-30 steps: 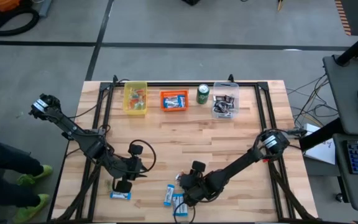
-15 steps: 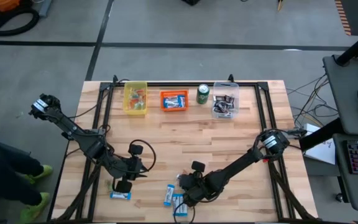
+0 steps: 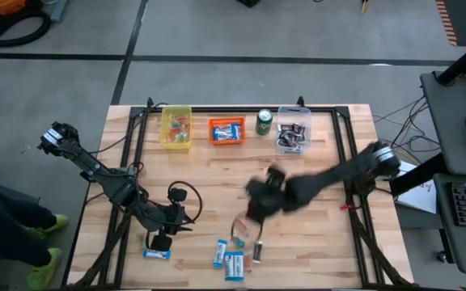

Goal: Organize candy in baskets
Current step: Put the brown chocolate into the transparent bin

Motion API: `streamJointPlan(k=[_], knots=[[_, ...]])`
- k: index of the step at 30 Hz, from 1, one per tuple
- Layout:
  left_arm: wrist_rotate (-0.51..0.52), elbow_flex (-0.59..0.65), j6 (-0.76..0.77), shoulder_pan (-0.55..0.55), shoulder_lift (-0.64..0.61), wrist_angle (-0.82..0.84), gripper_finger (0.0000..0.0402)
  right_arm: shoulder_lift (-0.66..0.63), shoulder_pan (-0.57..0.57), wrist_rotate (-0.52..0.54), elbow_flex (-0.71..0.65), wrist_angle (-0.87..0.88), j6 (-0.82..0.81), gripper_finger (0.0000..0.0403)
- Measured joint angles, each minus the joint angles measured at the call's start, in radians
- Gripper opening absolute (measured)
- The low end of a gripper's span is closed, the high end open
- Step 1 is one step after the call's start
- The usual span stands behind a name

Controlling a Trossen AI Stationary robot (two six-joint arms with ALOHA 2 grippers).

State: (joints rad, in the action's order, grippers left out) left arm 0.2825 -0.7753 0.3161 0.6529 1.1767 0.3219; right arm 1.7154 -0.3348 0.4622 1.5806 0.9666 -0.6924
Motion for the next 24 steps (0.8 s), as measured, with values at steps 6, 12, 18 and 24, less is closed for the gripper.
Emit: streamJointPlan(k=[6, 12, 18, 24], knots=[[0.001, 0.000, 0.032, 0.000, 0.000, -0.001, 0.0084, -0.161, 0.283, 0.036, -0.039, 0.236, -0.116, 0.0013], [0.017, 0.000, 0.046, 0.000, 0.000, -0.001, 0.0084, -0.257, 0.604, 0.028, -0.150, 0.251, -0.079, 0.0013], [0.066, 0.000, 0.050, 0.000, 0.000, -0.001, 0.0084, -0.264, 0.842, 0.028, -0.300, 0.134, 0.049, 0.0013], [0.114, 0.000, 0.072, 0.000, 0.000, -0.001, 0.0084, -0.231, 0.965, 0.024, -0.437, -0.148, 0.197, 0.0013]])
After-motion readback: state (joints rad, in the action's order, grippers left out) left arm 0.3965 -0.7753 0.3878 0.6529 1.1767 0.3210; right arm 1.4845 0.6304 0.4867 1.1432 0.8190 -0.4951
